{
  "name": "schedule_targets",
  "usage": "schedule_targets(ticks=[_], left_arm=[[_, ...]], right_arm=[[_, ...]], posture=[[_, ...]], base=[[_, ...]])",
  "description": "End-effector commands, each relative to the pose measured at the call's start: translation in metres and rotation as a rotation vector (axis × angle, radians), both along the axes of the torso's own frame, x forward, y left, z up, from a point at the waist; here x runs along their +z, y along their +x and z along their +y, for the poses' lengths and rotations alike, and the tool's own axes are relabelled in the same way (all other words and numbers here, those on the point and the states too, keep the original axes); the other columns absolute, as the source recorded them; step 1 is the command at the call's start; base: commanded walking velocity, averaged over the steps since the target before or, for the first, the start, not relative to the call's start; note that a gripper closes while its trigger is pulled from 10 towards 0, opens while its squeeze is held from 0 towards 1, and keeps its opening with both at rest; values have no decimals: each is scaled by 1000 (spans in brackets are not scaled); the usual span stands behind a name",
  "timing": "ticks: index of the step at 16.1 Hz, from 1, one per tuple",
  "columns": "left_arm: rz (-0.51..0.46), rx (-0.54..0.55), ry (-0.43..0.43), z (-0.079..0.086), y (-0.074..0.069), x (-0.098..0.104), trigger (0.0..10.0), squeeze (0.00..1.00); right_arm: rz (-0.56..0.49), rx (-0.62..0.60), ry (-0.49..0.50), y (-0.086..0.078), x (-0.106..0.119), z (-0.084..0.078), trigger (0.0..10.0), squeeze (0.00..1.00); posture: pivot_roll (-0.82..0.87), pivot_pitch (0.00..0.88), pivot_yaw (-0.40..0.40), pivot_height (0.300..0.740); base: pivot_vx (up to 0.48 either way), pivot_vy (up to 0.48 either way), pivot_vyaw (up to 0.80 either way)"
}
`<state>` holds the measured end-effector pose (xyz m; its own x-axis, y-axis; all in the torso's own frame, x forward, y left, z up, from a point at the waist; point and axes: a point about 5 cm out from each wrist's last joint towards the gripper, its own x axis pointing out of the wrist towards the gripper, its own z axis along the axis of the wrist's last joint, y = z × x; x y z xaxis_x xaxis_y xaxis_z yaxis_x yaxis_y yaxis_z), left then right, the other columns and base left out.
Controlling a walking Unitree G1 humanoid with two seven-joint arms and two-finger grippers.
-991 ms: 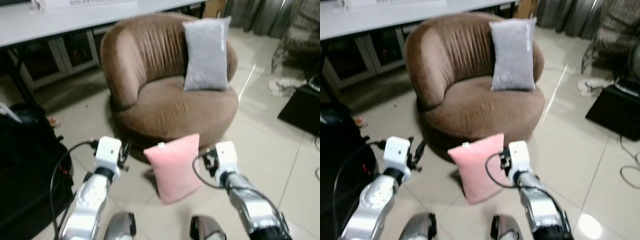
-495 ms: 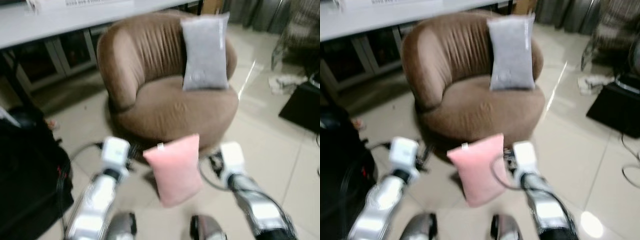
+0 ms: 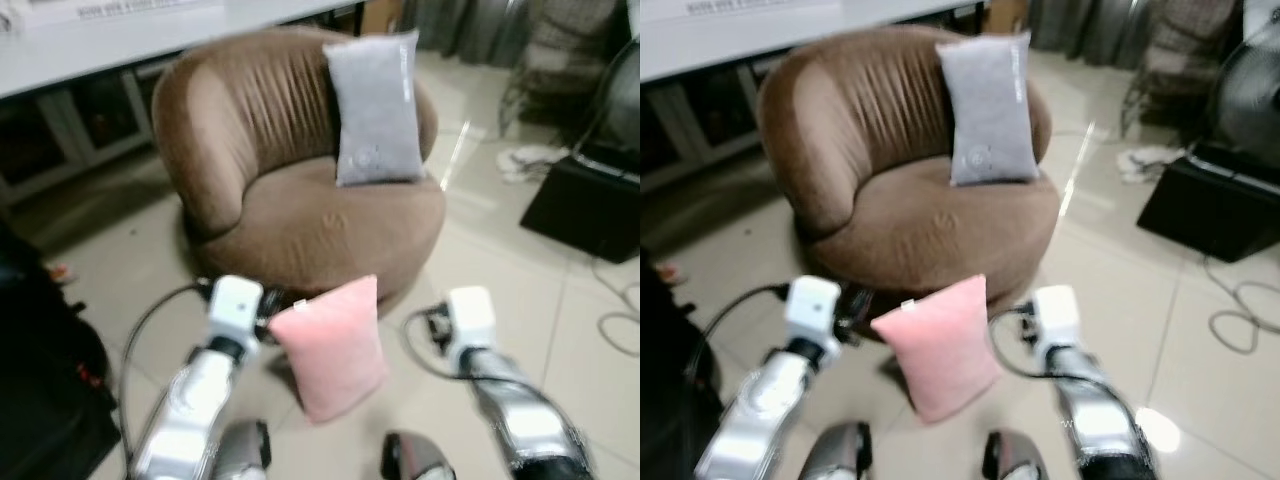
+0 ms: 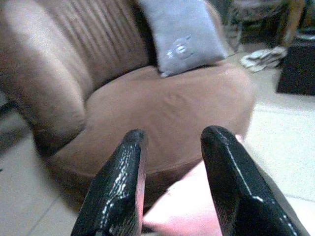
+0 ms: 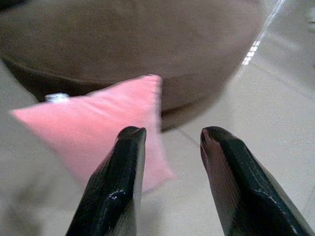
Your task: Move the pillow to the sofa from floor
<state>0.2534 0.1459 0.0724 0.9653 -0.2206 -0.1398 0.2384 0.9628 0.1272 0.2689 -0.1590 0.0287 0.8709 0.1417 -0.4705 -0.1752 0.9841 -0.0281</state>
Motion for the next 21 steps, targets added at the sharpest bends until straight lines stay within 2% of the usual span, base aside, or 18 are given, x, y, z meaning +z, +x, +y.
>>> schedule_targets(ticks=[1, 11, 16, 21], left_arm=[[-12, -8, -13, -5, 1, 3, 10000, 0], [-10, -6, -19, -5, 1, 3, 10000, 0], [-11, -10, -21, -5, 1, 4, 10000, 0], [-12, -12, -21, -5, 1, 4, 10000, 0]], right_arm=[[-16, -9, -30, 2, 4, -8, 10000, 0], [-20, 1, -28, 3, 5, -8, 10000, 0], [-36, 55, -69, 3, 6, -4, 10000, 0], [-31, 14, -49, 3, 6, -7, 10000, 0]], posture=[[19, 0, -14, 619], [20, 0, -15, 619], [19, 0, -16, 619], [18, 0, -14, 619]], base=[[289, 0, 0], [291, 0, 0], [293, 0, 0], [297, 0, 0]])
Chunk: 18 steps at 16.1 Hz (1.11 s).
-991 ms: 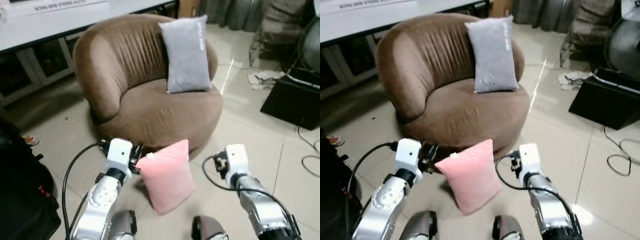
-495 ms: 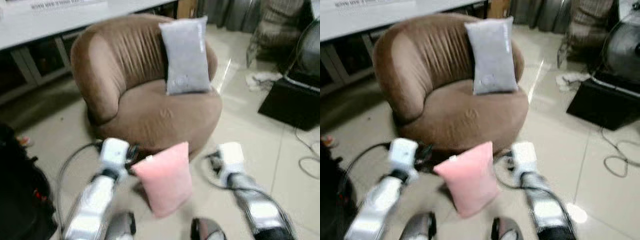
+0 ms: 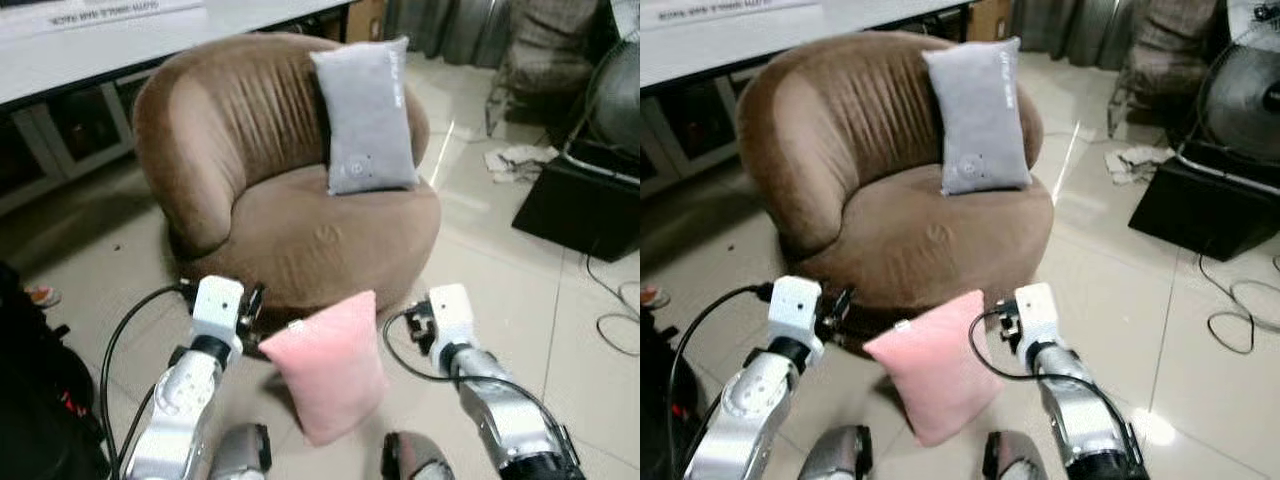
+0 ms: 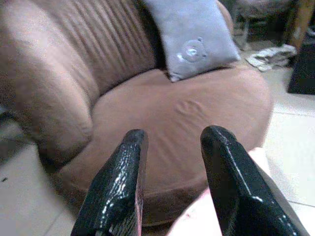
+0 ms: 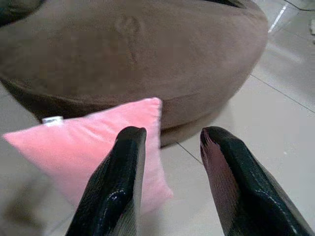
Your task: Move the pillow to the sofa from floor
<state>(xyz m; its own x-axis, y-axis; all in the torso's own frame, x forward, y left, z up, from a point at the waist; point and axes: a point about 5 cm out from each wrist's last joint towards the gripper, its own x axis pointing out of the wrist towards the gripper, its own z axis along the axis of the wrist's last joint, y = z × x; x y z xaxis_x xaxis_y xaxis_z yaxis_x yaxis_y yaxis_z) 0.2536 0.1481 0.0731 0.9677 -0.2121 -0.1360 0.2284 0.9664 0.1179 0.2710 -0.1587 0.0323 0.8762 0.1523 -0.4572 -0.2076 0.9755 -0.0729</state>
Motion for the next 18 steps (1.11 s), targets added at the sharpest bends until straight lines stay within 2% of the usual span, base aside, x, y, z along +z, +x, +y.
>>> schedule_targets(ticks=[1, 10, 15, 18], left_arm=[[-10, -22, -11, -7, 1, 3, 10000, 0], [-11, -24, -9, -7, 3, 4, 10000, 0], [-11, -22, -9, -7, 2, 3, 10000, 0], [-9, -22, -8, -7, 3, 3, 10000, 0]], right_arm=[[-9, -19, -9, 1, 2, -7, 10000, 0], [-20, 38, -48, 2, 3, -2, 10000, 0], [-20, 40, -50, 1, 3, -2, 10000, 0], [-15, 30, -38, 2, 3, -2, 10000, 0]], posture=[[18, 0, -14, 619], [17, 0, -13, 619], [17, 0, -13, 619], [18, 0, -14, 619]], base=[[296, 0, 0], [297, 0, 0], [298, 0, 598], [298, 0, 0]])
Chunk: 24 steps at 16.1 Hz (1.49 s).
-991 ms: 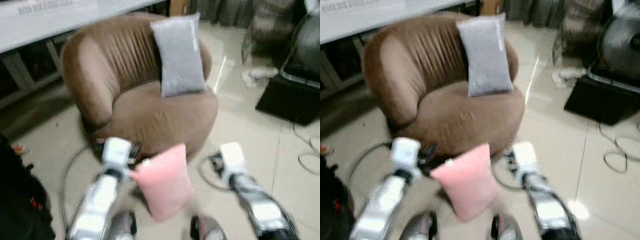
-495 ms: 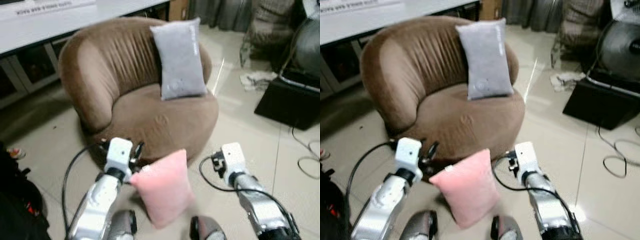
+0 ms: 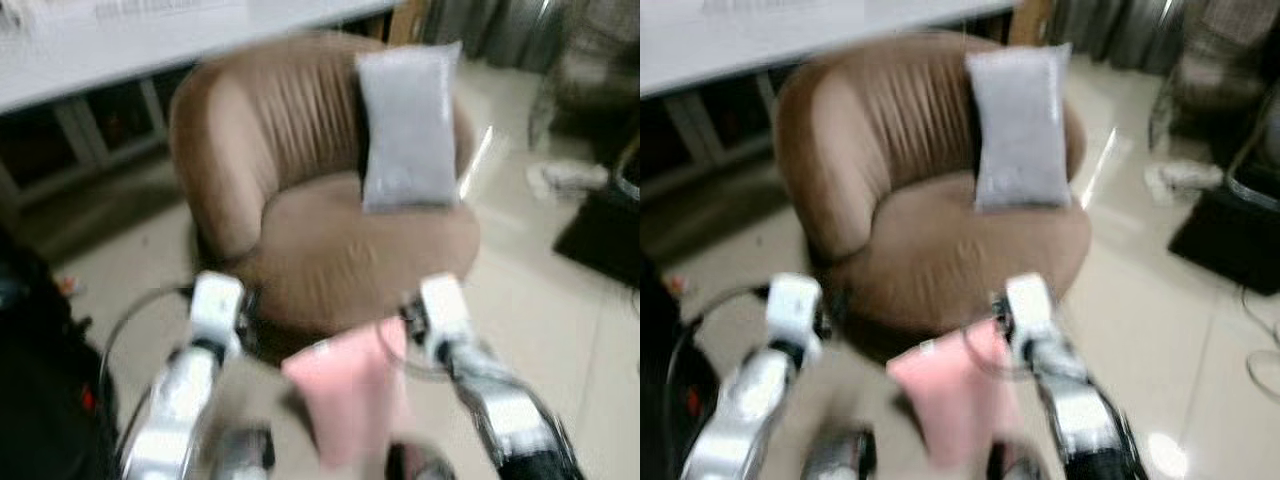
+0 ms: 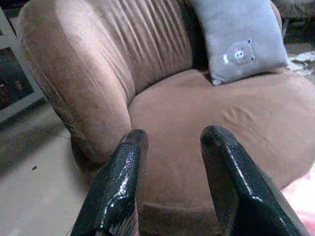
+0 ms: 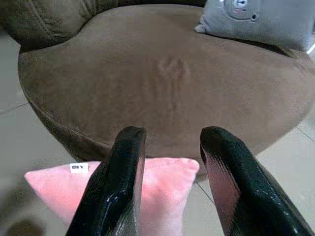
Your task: Move the pillow to the sofa from floor
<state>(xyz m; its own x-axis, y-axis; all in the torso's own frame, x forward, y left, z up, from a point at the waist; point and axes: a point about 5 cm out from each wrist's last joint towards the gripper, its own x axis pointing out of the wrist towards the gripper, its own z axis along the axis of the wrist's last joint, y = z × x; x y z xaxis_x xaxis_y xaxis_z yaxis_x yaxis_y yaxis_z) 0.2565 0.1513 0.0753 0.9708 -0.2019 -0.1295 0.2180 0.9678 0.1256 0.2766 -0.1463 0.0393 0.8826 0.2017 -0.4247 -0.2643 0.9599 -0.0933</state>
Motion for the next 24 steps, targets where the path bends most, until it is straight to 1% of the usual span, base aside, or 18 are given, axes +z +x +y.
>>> schedule_targets(ticks=[1, 4, 7, 10, 13, 21, 24], left_arm=[[-1, -32, -15, -10, 0, 1, 10000, 0], [3, -35, -5, -8, 0, 1, 10000, 0], [8, -40, 6, -10, 2, 0, 10000, 0], [28, -60, 18, -11, -2, -5, 10000, 0], [28, -54, 18, -10, -2, -5, 10000, 0], [26, -49, 15, -12, -2, -5, 10000, 0], [26, -48, 14, -12, -2, -5, 10000, 0]], right_arm=[[25, -40, -21, -4, -5, -15, 10000, 0], [32, -73, -6, -3, -5, -15, 10000, 0], [43, -89, -7, -5, -7, -18, 10000, 0], [50, -91, -14, -3, -7, -19, 10000, 0], [63, -92, -14, -3, -8, -18, 10000, 0], [70, -87, -20, -3, -9, -20, 10000, 0], [68, -84, -21, -3, -8, -20, 10000, 0]], posture=[[16, 0, -14, 619], [12, 0, 5, 619], [12, 0, 5, 619], [16, 0, -2, 619], [18, 0, -2, 619], [20, 0, -13, 554], [21, 0, -16, 554]], base=[[296, 0, 0], [289, 0, 0], [0, 0, 0], [0, 0, 0], [0, 0, 0], [0, 0, 0], [0, 0, 0]])
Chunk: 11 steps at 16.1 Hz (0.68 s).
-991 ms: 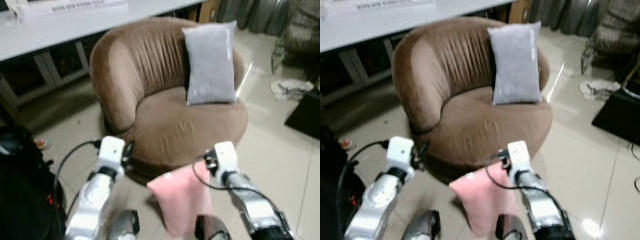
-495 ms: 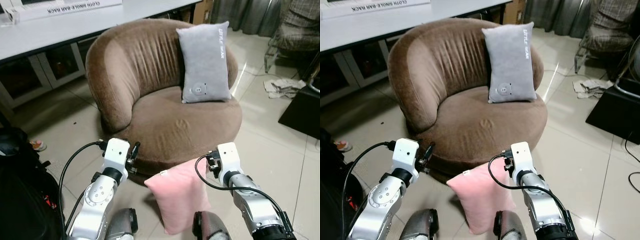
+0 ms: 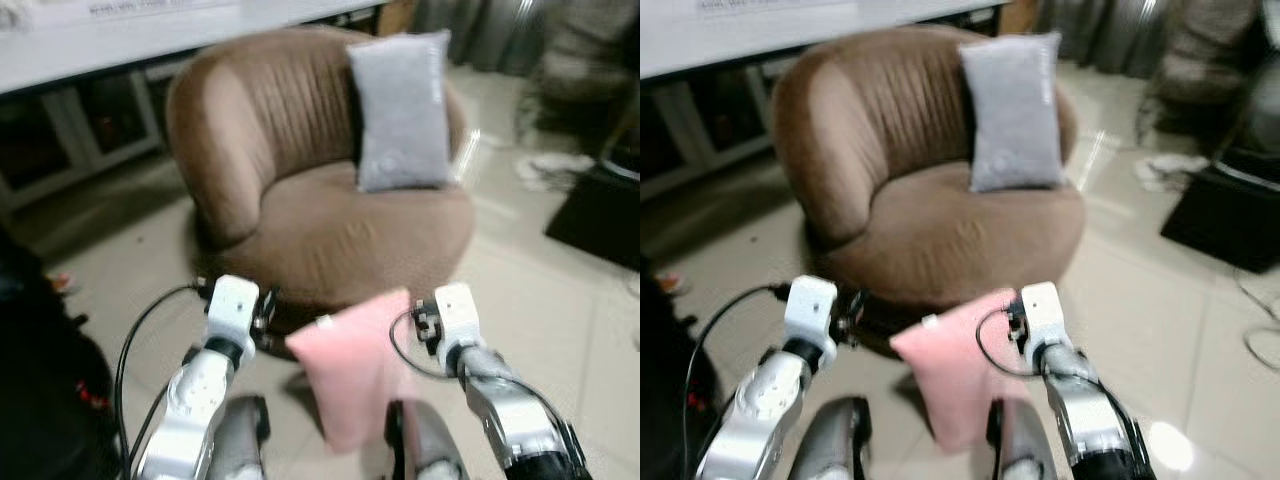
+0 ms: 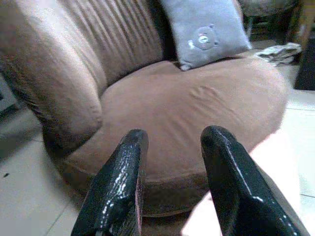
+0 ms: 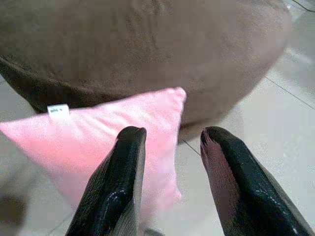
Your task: Move the pillow to the sofa from floor
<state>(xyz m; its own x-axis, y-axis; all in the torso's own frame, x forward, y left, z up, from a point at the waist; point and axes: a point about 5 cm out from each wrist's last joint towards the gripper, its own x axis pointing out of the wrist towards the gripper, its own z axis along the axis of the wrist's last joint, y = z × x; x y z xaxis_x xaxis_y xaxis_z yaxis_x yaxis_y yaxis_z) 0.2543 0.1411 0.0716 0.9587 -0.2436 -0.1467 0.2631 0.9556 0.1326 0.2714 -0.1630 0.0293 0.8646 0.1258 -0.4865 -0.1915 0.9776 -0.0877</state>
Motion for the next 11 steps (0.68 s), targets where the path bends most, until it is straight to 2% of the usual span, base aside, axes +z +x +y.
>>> schedule_targets(ticks=[1, 7, 11], left_arm=[[10, -3, 3, -1, 0, -1, 10000, 0], [11, 0, 5, -1, -1, -2, 10000, 0], [8, 10, 14, 3, -3, -2, 10000, 0]], right_arm=[[-1, -1, -10, 2, 2, -3, 10000, 0], [-2, 9, -4, 2, 1, -2, 10000, 0], [-17, 22, -8, 11, 2, 0, 10000, 0]], posture=[[21, 0, -16, 554], [22, 0, -18, 554], [39, 0, -18, 554]], base=[[0, 0, 0], [0, 0, 0], [0, 0, 0]])
